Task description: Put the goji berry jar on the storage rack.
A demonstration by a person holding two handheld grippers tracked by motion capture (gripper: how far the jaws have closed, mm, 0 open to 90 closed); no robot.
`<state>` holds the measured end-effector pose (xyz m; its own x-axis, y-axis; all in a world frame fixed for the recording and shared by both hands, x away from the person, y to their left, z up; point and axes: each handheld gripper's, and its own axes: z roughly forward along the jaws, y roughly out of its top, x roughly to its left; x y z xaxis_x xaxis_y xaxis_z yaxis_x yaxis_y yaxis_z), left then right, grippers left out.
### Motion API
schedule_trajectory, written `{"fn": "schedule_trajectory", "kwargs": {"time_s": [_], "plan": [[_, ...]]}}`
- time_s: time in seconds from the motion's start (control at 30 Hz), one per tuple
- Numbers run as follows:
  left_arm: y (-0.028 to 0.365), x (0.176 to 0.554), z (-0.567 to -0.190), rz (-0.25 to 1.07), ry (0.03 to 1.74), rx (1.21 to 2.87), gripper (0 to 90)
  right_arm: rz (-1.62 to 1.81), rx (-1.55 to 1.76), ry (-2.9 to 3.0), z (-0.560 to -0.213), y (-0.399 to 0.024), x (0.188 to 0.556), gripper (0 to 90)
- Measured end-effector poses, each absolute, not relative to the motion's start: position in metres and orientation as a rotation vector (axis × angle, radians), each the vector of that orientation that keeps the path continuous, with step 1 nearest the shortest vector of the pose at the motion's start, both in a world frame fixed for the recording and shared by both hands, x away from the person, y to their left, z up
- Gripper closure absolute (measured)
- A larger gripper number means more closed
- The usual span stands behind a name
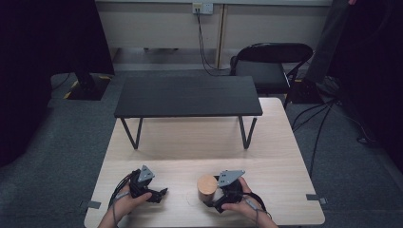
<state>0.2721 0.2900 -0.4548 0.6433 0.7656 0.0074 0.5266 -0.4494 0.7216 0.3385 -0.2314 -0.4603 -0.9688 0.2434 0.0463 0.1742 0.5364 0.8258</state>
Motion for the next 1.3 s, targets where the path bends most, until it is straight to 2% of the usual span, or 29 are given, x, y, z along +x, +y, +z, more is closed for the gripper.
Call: {"fn": "schedule_trajectory", "kwargs": {"time_s": [0.27, 0.73, 1.03, 1.3], "plan": [[0.29, 0.272, -0.455, 0.436, 1.001, 2.157, 0.0, 1.471, 0.346, 2.657, -0.466, -0.232, 0.339, 24.1], [0.29, 0.272, -0.455, 0.438, 1.003, 2.155, 0.0, 1.488, 0.358, 2.61, -0.457, -0.236, 0.33, 25.6], [0.29, 0.272, -0.455, 0.439, 1.003, 2.155, 0.0, 1.46, 0.387, 2.623, -0.423, -0.242, 0.327, 25.6], [0.29, 0.272, -0.455, 0.438, 1.003, 2.155, 0.0, 1.495, 0.461, 2.595, -0.365, -0.249, 0.335, 25.6]]}}
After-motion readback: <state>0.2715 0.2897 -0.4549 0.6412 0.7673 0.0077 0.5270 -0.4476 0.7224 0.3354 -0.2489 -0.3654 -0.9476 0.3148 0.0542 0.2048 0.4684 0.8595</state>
